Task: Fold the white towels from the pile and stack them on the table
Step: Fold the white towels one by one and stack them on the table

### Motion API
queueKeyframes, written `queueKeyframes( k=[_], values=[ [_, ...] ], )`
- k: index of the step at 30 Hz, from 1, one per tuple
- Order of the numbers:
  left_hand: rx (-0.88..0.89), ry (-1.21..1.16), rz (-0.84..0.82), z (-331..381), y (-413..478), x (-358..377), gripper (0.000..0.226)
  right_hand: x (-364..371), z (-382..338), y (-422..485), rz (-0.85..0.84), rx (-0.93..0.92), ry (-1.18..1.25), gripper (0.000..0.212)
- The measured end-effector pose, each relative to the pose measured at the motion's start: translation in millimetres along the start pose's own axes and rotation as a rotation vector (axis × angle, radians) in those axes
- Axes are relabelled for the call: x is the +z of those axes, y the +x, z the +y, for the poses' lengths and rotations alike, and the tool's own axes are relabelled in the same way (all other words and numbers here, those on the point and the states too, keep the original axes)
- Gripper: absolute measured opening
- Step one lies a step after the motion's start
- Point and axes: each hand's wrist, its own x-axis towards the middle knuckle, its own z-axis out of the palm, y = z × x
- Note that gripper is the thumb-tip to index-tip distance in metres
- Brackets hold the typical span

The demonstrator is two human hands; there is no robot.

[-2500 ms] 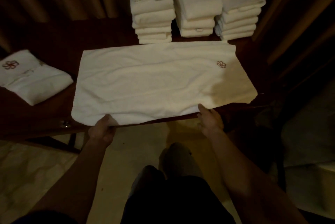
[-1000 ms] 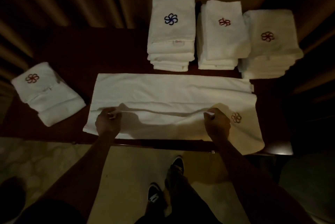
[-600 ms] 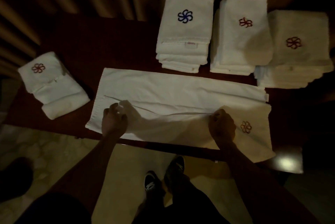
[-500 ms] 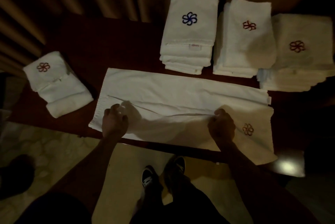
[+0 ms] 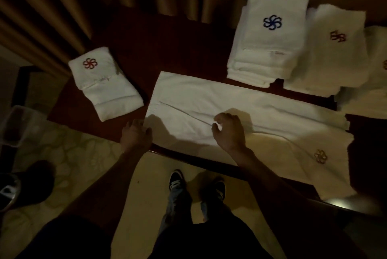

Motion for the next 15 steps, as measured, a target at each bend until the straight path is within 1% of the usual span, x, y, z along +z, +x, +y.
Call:
queueKeyframes(
  k=[3,7,12,15],
  values=[
    [-0.003,-0.058,-0.052,-6.7,3.8,-7.0,0.032,26.4,-37.7,8.6,-0.076,-0.044,-0.022,0.021],
    [0.022,-0.122,-0.113,-24.1,13.2,-9.5,0.039,54.9,-78.0,18.4,-0.15,-0.048,-0.087,0.03],
    [0.019,-0.129,-0.235,-39.5,22.8,-17.0,0.038,74.6,-100.3,24.4,-0.146,0.075,-0.197,0.042],
    [0.041,-0.151,-0.24,-49.4,23.9,-19.0,0.035,82.0,-102.2,27.0,-0.15,0.138,-0.234,0.035]
  ],
)
